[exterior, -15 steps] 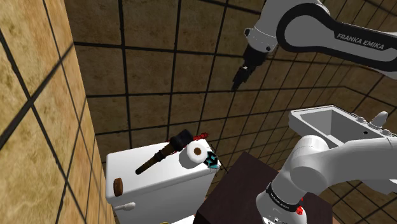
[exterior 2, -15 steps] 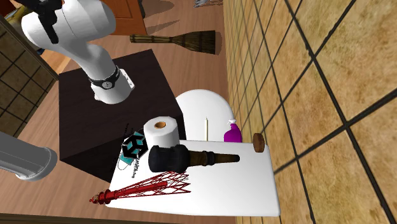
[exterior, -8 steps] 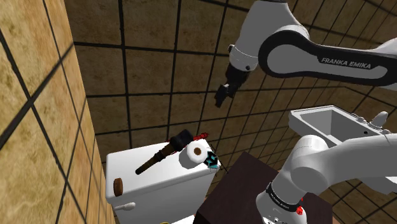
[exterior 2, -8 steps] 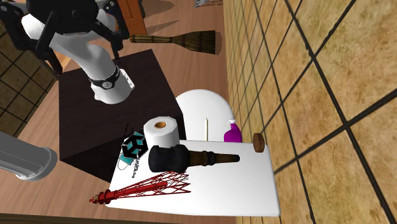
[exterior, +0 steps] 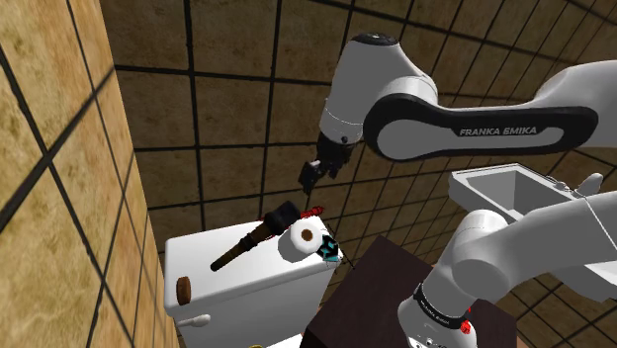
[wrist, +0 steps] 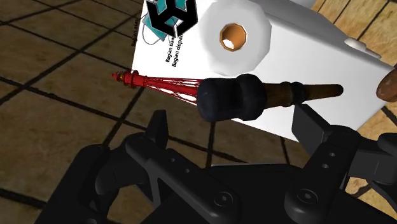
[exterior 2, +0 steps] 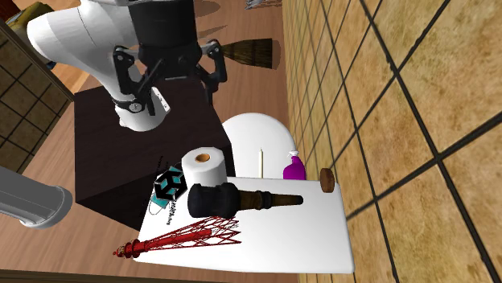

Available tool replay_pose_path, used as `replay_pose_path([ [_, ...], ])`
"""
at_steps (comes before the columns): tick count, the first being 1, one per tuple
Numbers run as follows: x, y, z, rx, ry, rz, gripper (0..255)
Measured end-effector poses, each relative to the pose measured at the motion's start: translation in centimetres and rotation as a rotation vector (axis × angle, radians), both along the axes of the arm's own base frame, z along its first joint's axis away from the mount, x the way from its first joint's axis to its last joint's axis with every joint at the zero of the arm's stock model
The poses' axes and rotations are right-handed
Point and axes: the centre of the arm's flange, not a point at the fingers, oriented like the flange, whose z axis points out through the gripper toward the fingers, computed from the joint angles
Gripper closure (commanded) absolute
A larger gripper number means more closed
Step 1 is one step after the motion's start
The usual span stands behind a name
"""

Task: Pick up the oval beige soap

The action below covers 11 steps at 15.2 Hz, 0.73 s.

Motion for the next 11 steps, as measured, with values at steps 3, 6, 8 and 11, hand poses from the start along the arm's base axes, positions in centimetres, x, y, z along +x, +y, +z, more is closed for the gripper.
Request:
replay_pose_path([
  [3,1.0,3.0,-2.4,0.003,0.0,-0.032,0],
  [6,2.2,6.0,-5.3,0.006,0.002,-0.064,0],
  [8,3.1,8.1,-6.8,0.01,0.001,-0.085,0],
  [11,4.4,10.9,-9.2,0.014,0.001,-0.117,0],
])
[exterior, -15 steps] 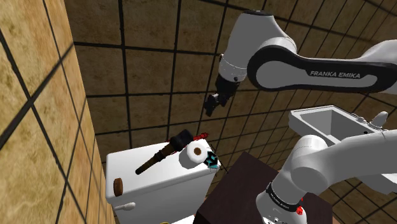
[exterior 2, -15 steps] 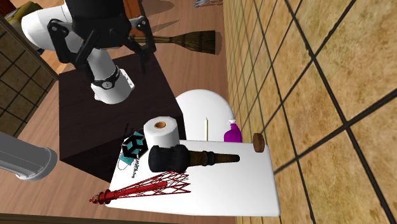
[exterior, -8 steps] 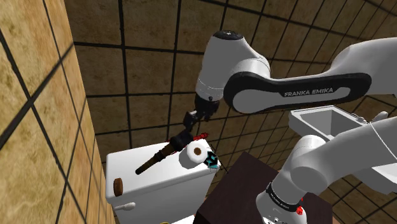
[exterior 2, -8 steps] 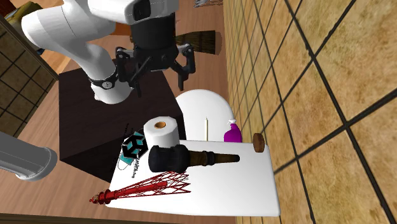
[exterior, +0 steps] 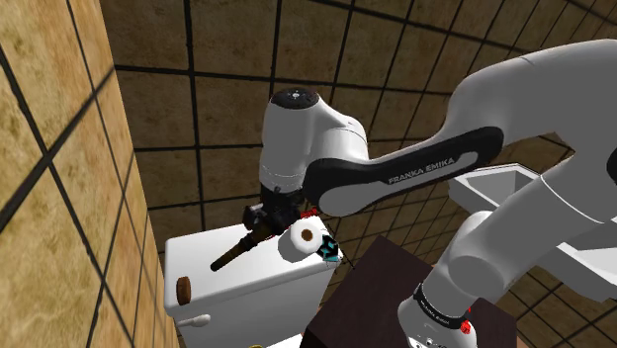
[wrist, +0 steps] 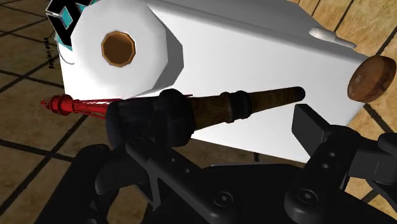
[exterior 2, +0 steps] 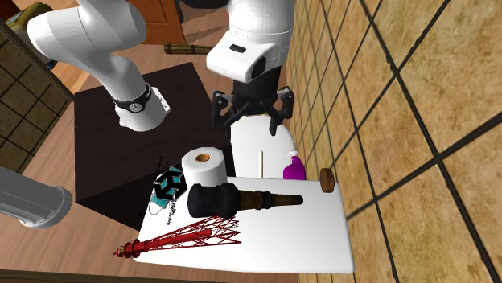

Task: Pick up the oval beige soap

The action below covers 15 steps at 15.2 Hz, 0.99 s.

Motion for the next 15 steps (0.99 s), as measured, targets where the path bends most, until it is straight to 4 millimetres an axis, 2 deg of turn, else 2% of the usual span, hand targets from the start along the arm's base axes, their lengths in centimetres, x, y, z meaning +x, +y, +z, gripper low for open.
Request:
replay_pose_path([
  [11,5.7,10.8,-8.6,0.019,0.002,-0.118,0],
  [15,7.5,14.0,-11.3,0.025,0.003,-0.16,0],
])
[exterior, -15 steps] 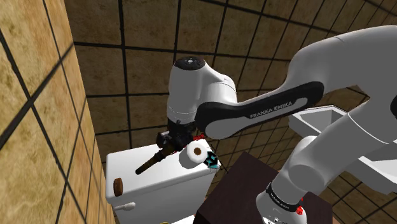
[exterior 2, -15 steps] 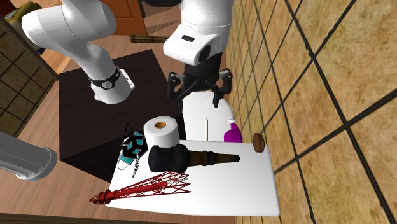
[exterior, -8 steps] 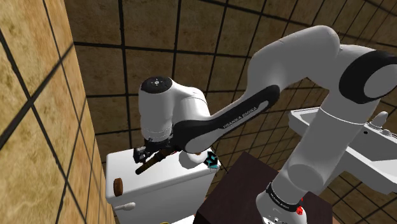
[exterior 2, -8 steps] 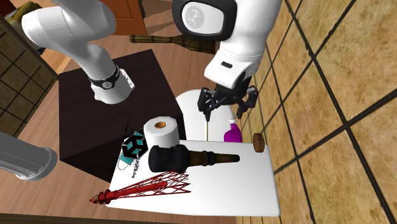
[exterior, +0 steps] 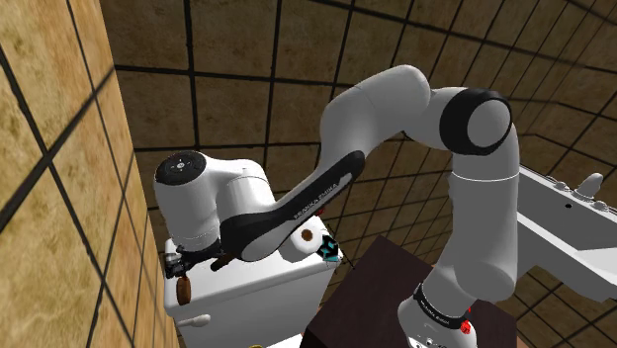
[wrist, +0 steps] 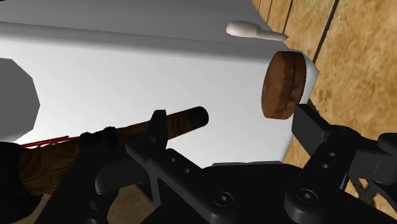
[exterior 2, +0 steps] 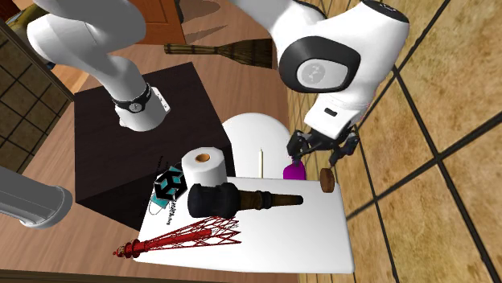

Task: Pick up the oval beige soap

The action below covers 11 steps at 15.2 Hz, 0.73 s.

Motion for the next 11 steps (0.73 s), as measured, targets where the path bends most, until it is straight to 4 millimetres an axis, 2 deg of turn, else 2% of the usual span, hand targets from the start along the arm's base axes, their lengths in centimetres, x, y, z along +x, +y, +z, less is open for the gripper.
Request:
replay_pose_path([
  [4,2.8,3.5,-3.3,0.005,0.0,-0.043,0],
  [6,3.2,4.3,-4.7,0.004,0.0,-0.052,0],
  [11,3.4,4.5,-7.1,0.004,0.0,-0.055,0],
])
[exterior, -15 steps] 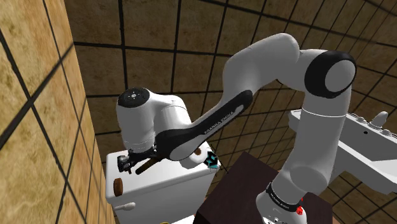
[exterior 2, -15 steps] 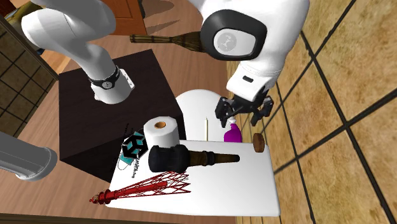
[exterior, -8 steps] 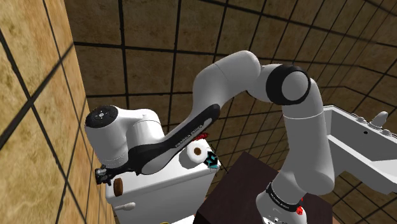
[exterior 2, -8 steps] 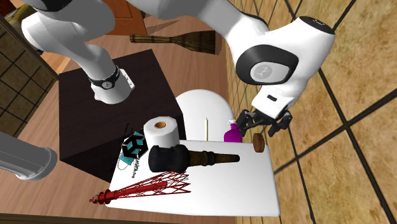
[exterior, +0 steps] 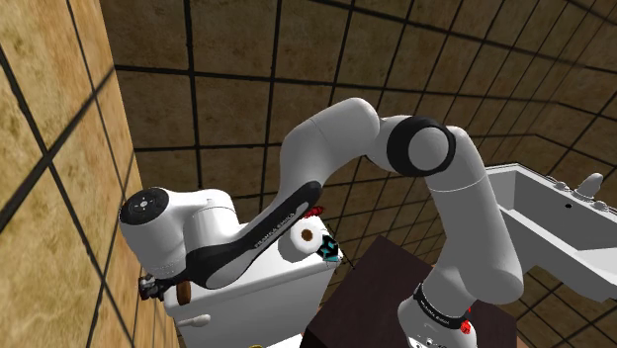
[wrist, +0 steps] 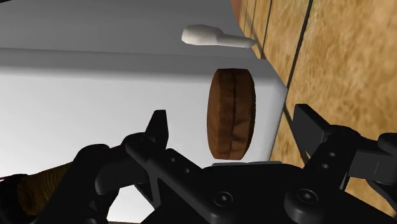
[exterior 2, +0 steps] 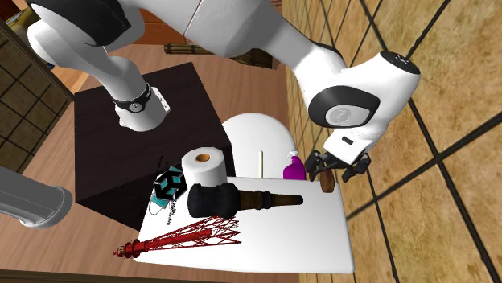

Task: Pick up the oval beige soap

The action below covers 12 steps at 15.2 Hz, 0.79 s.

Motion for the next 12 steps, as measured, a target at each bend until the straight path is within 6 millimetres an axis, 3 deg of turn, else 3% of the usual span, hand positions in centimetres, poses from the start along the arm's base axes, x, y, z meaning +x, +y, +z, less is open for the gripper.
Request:
replay_pose_path([
  [2,0.05,-0.03,-0.74,0.0,0.0,0.0,0],
  [3,0.05,-0.05,-0.85,0.0,0.0,0.0,255],
  [12,0.04,-0.04,-0.92,0.002,-0.001,0.001,255],
])
